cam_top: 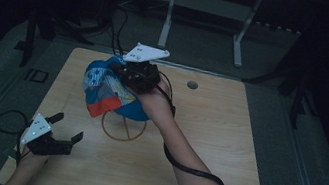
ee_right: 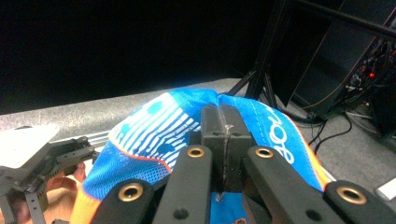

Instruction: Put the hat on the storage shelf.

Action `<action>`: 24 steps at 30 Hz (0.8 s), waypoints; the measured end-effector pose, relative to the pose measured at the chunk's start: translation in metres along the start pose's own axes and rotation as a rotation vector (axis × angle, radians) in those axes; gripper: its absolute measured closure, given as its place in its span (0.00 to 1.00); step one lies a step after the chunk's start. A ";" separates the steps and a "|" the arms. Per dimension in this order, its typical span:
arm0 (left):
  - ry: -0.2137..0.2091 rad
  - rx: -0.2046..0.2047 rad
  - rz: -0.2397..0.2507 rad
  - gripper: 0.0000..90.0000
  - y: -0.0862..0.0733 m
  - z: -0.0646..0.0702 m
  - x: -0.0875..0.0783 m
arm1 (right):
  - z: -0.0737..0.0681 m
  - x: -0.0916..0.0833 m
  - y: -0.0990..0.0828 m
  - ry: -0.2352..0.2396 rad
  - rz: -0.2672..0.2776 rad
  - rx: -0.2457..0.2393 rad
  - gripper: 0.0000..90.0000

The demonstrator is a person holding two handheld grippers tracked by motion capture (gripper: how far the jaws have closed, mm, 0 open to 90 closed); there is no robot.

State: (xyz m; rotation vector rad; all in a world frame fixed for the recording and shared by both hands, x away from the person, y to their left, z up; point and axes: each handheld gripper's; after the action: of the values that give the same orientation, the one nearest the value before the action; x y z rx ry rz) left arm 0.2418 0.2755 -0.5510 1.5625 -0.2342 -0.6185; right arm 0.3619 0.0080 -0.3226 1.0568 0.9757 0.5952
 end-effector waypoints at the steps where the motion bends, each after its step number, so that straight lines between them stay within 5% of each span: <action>1: -0.005 -0.002 0.000 0.02 -0.001 0.000 0.000 | 0.001 0.000 -0.002 0.004 -0.001 0.004 1.00; 12: -0.018 -0.010 -0.013 0.02 -0.005 0.000 0.002 | 0.007 -0.009 -0.030 0.025 -0.004 0.061 1.00; 24: -0.019 -0.012 -0.024 0.02 -0.008 0.000 0.003 | 0.011 -0.028 -0.059 -0.002 0.011 0.092 1.00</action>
State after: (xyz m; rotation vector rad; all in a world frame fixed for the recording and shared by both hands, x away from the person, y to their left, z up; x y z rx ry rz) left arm 0.2428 0.2745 -0.5594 1.5508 -0.2259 -0.6524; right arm 0.3563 -0.0429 -0.3642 1.1447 1.0043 0.5622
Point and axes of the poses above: each handheld gripper's, and its own axes: x roughly forward along the jaws, y roughly out of its top, z roughly to its right, and after that the axes turned 2 degrees about -y, right-handed
